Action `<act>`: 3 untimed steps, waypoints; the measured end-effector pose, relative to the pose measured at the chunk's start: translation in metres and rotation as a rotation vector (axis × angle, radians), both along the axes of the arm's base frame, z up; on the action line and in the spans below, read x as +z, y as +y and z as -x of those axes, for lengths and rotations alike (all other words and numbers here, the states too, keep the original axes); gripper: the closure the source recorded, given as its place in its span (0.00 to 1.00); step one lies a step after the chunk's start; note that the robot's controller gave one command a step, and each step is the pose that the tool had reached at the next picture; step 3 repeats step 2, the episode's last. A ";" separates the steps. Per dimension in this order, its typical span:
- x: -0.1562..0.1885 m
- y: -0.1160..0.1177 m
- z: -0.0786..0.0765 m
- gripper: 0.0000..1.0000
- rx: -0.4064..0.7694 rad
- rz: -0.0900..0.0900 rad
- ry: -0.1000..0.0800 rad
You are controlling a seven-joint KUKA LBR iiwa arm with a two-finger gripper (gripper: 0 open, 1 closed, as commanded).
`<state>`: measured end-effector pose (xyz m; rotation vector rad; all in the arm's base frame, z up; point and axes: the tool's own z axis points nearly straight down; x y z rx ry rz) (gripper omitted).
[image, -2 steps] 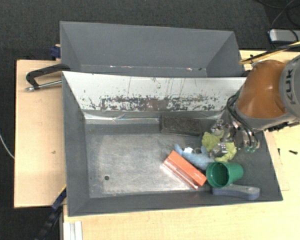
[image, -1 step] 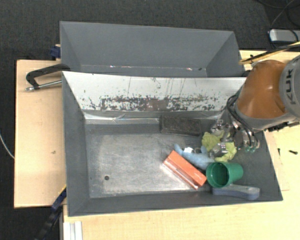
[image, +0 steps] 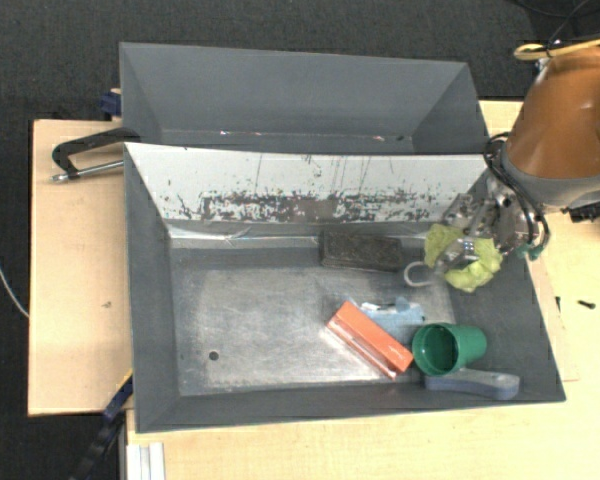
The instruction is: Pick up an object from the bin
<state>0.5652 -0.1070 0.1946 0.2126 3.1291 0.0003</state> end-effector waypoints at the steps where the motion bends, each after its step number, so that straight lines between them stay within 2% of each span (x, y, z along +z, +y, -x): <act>1: 0.000 0.000 0.000 1.00 0.000 0.000 0.000; 2: 0.014 0.015 0.002 1.00 0.076 0.002 0.006; 3: 0.014 0.015 0.002 1.00 0.076 0.002 0.006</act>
Offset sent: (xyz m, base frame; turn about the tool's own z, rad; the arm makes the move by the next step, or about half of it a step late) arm -0.0007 0.0779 0.0725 -0.3424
